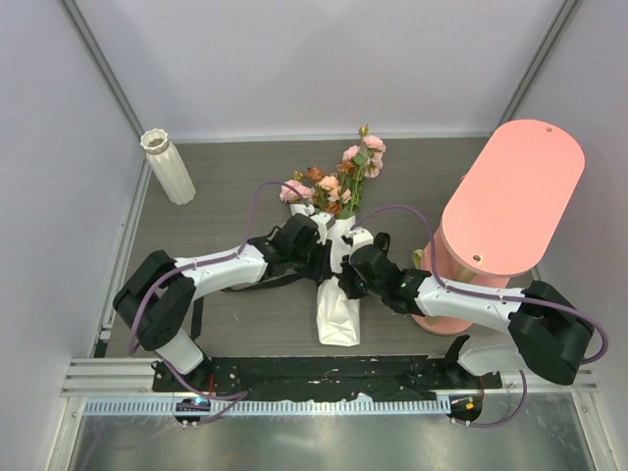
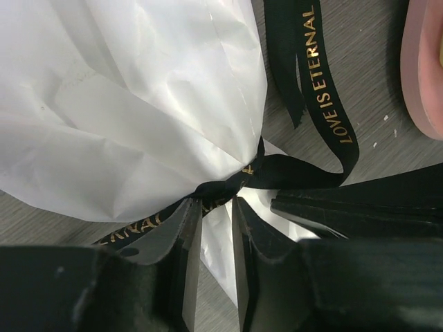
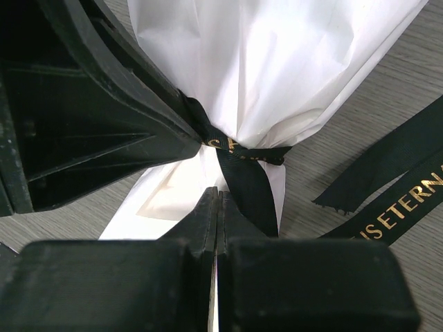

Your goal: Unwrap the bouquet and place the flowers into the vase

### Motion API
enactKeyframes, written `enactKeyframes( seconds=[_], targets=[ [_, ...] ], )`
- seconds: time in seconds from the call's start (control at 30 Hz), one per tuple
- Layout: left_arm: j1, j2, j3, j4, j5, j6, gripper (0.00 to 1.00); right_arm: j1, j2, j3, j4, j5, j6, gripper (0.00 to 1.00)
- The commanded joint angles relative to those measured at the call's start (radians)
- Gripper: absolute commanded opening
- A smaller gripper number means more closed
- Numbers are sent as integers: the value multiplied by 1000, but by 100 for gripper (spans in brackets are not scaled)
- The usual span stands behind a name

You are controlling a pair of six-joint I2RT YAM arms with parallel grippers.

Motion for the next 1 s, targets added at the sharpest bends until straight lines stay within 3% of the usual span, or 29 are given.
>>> enactKeyframes(
  seconds=[0.0,0.33,0.6,0.77,0.97],
  targets=[
    [-4,13,37,-23,-32,43,32,-5,-22,-6,19,-4,0,1],
    [-19,56,70,-12,-32,46,47,-7,-13,-5,19,-11,-3,1],
    [-24,47,73,-20,-129,10,34,-7,-9,-6,19,-7,-10,1],
    [-24,7,49,29,-134,-3,43,-7,2,-6,19,-14,-10,1],
    [-25,10,58,38,-144,-10,37,-7,1,-8,21,-20,-9,1]
  ],
)
